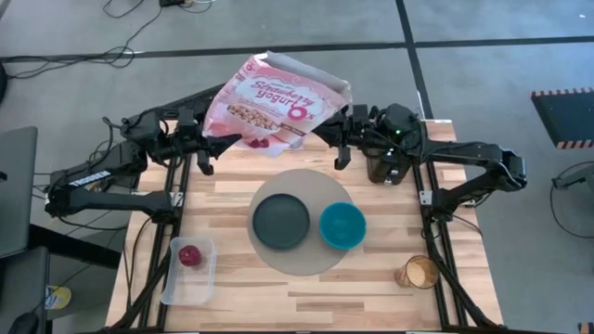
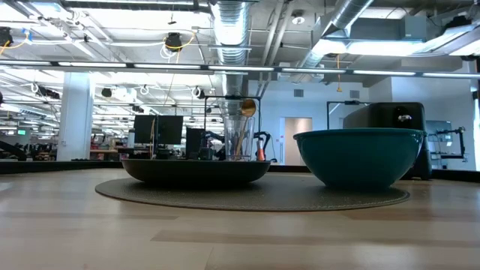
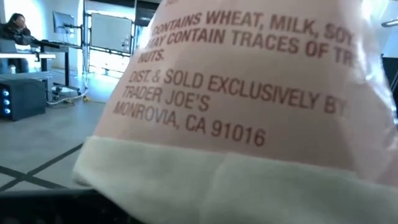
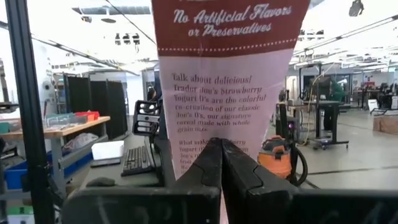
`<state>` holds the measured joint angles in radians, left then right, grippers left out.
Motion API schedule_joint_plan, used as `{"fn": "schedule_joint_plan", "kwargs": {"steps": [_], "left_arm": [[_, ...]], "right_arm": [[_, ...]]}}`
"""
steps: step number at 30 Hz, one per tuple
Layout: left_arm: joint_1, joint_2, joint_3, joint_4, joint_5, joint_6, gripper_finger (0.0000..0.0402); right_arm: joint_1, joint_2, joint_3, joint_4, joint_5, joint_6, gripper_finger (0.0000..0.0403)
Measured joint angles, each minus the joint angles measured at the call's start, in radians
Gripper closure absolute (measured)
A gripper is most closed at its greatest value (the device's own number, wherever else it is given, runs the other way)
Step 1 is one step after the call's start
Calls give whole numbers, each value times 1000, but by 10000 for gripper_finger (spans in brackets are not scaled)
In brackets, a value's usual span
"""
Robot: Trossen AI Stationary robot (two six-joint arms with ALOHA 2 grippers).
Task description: Arrange a breakfast setting
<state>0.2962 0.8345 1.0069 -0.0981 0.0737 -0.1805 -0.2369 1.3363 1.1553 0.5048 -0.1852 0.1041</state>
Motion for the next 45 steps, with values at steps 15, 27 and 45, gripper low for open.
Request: {"fn": "schedule_joint_plan", "kwargs": {"steps": [15,27,45], "left_arm": [[-4,-63,-2,-183,47,-3,266],[-75,-55,-2,-328,97,-54,266],[-253,58,-2,-521,-24,-192,267]], "right_arm": [[11,-248,2,-644,3,144,287],[221,-485,1,-1022,146,153,283],[355,-640,1,-1198,238,132,282]]}}
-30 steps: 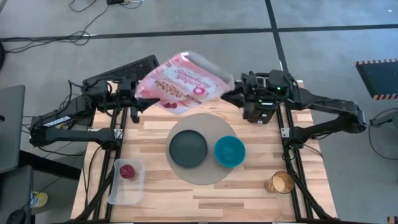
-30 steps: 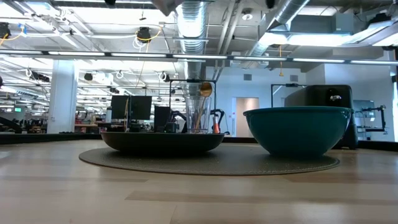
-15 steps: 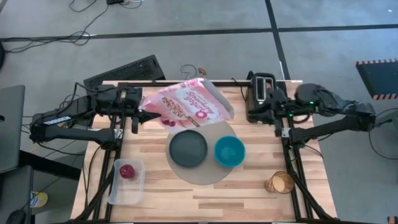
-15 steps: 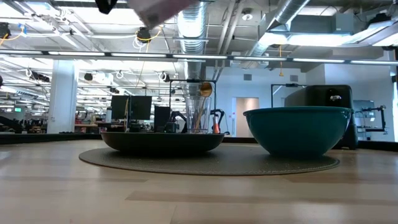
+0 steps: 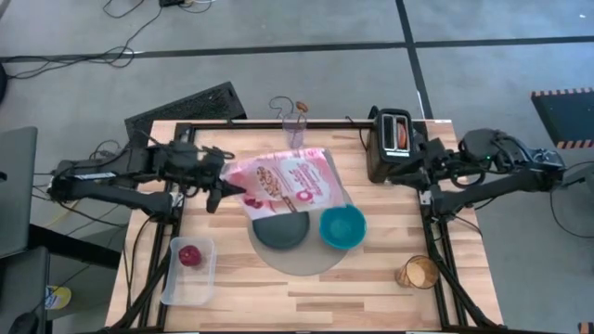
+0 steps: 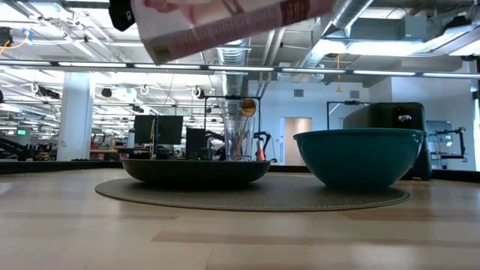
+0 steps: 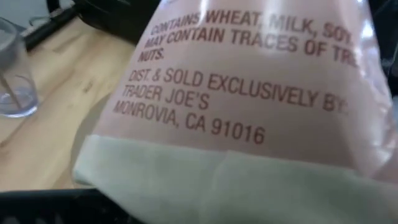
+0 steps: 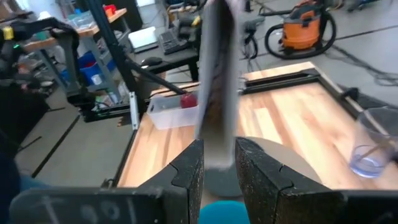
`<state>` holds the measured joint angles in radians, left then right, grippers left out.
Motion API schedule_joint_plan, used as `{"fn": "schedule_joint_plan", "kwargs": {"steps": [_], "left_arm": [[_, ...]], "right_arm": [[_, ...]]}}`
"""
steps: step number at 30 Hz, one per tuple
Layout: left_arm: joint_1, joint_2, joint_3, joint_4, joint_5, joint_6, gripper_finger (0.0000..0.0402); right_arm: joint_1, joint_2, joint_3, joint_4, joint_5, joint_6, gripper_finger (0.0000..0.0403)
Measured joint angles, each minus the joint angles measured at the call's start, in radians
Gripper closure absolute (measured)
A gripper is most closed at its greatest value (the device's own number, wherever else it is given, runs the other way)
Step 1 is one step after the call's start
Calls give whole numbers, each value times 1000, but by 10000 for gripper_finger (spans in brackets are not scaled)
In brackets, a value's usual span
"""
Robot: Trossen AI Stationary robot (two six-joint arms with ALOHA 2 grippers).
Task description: Arrange a breakfast setting
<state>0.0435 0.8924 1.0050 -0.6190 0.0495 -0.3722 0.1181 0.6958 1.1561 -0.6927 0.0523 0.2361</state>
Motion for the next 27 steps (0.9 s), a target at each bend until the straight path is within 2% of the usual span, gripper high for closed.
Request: {"fn": "schedule_joint_plan", "kwargs": {"steps": [8,15,22,27], "left_arm": [[-67,104,0,-1,-54,12,267],[-75,155,8,-10,-57,23,267],[-75,253,156,-129,-60,86,267],[-75,354,304,-260,-62,143,267]], "right_arm": [[-1,-11,0,-5,33,-24,282],[-2,-10,0,-4,38,-27,282],[-2,-10,0,-10,46,-27,282],[-2,-10,0,-28,57,-26,282]]}}
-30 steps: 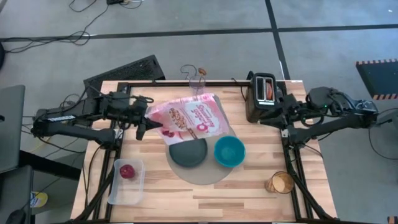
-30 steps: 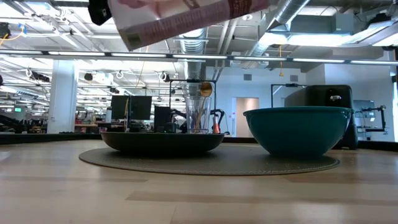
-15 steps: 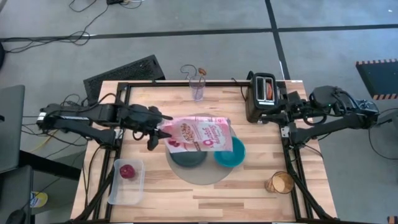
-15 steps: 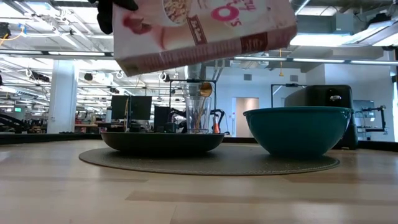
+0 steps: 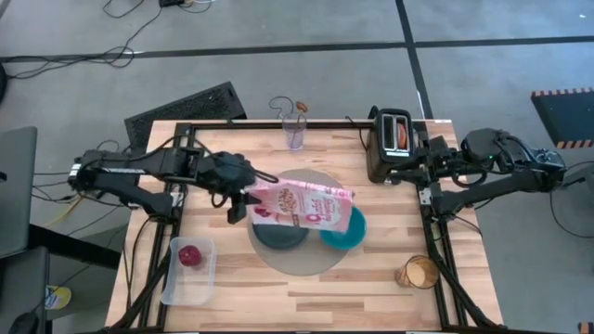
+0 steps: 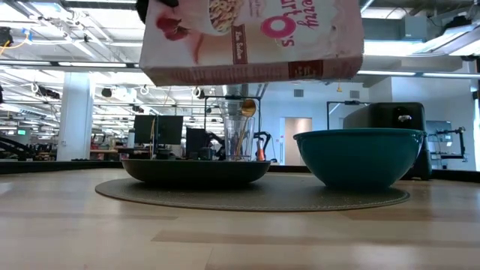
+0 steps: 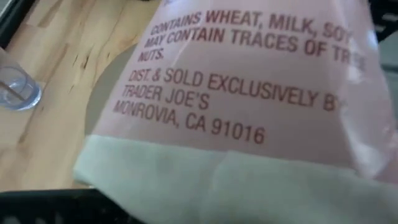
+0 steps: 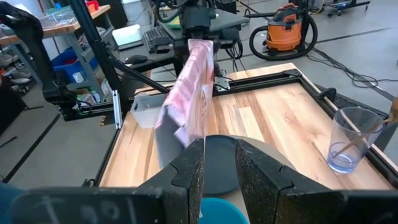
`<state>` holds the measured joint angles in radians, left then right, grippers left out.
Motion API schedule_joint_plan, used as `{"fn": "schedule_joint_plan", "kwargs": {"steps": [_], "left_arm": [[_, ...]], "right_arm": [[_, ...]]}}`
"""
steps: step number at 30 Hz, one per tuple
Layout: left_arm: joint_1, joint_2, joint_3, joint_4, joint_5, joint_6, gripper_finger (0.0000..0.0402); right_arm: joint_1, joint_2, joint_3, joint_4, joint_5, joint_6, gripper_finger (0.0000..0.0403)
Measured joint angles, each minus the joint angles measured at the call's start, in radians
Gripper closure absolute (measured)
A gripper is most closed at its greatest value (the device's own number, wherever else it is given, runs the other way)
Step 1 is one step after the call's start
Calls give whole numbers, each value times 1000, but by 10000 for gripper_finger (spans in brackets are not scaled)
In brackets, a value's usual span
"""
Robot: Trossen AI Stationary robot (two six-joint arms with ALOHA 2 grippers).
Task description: Arrange a breakfast setting
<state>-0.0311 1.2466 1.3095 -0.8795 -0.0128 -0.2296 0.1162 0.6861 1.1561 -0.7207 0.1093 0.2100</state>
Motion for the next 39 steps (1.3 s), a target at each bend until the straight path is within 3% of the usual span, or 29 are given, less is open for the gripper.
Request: {"fn": "schedule_joint_plan", "kwargs": {"steps": [11,21,31,39], "left_arm": [[0,221,292,-256,-37,90,267],[1,301,357,-301,-58,105,267],[1,358,516,-435,-90,111,267],[1,374,535,-461,-78,124,268]], "right_arm": [[0,0,0,-1,1,2,282],[0,0,0,-11,1,2,282],[0,0,0,-17,2,1,282],[-1,0,0,-31,21,0,282]]}}
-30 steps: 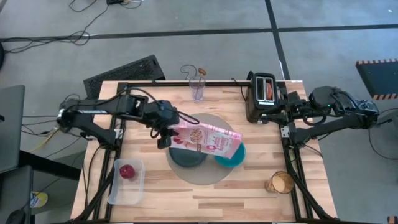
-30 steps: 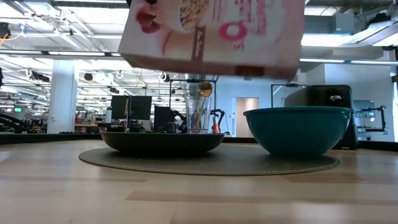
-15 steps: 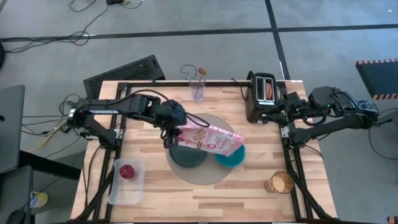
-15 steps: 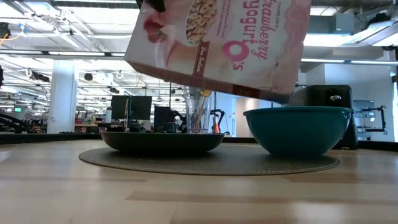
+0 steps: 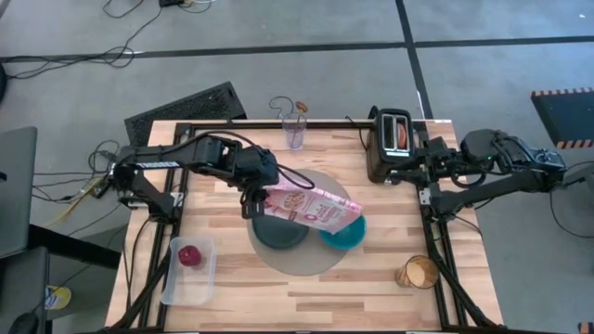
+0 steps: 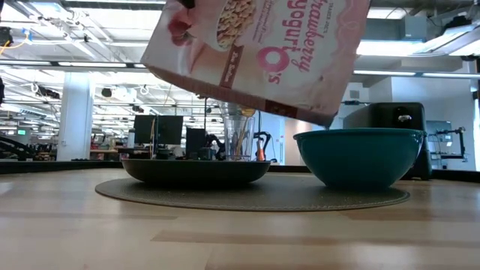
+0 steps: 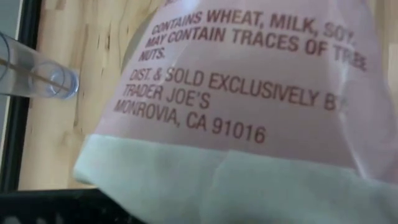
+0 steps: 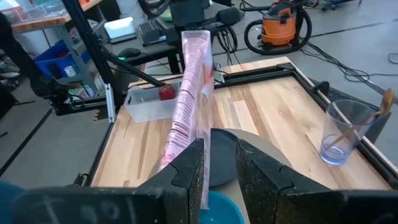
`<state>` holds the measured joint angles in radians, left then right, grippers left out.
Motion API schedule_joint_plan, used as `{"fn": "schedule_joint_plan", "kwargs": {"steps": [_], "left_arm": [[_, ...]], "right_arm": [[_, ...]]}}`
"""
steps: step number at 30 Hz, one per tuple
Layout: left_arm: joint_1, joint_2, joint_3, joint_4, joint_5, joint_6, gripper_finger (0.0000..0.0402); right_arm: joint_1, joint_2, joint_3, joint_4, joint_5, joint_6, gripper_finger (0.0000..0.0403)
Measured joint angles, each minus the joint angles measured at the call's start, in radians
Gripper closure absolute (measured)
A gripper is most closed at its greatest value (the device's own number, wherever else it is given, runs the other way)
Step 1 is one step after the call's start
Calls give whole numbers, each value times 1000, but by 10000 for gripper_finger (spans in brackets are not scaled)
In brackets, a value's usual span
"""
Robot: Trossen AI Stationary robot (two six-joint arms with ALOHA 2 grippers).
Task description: Arrange a breakfast setting
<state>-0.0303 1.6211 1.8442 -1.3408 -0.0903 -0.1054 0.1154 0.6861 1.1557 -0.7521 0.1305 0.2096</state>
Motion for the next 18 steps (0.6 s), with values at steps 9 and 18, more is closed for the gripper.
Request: {"fn": "schedule_joint_plan", "kwargs": {"steps": [9,18], "left_arm": [[3,1,0,3,-29,19,268],[30,11,0,15,-49,35,268]], "right_arm": [[0,0,0,2,2,3,282],[0,1,0,2,2,2,282]]}}
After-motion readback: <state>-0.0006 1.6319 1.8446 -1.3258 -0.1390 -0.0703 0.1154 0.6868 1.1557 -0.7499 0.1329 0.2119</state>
